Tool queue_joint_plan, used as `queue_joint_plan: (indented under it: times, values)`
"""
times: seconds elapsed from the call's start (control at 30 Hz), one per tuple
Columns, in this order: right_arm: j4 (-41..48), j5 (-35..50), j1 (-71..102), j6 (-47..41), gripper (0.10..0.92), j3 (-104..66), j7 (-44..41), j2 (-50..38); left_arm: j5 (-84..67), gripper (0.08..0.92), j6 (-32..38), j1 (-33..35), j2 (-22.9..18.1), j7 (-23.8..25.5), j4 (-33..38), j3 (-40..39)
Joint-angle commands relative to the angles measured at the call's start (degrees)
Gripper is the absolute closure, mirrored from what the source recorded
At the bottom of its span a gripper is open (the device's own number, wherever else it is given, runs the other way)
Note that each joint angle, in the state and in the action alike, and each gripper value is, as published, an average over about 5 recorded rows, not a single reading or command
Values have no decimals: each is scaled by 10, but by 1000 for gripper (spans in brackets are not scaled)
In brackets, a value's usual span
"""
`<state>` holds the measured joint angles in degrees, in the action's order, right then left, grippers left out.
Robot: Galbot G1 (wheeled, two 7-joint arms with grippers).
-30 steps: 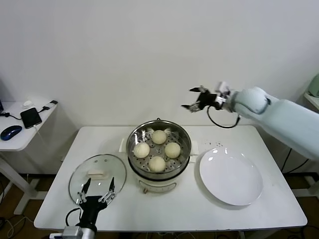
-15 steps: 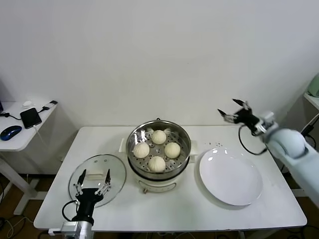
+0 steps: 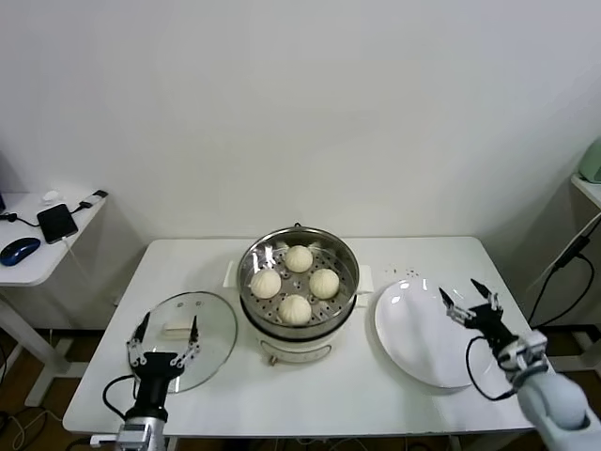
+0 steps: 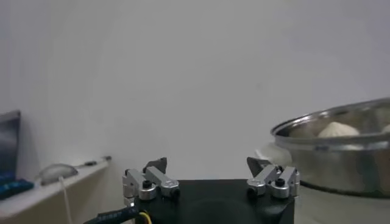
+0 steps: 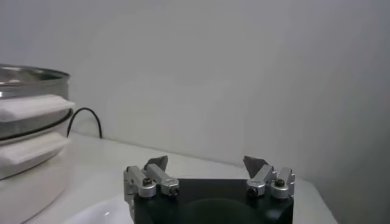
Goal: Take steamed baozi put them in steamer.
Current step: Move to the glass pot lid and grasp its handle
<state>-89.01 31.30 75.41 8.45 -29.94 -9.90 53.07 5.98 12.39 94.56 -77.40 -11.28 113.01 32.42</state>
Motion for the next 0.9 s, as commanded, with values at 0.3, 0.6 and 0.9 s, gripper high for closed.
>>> queue_joint_plan:
  times: [0.3,0.6,0.9]
  values:
    - [-13,-104,64,28,203,-21,20,149,647,177,-34,-7,72,-180,-165,34]
    - [-12,-131,59,20,203,-13,29,163,705,177,-118,-46,54,-160,-216,20]
    - [-18,-137,61,16,203,-12,36,175,725,177,-149,-99,30,-144,-252,11]
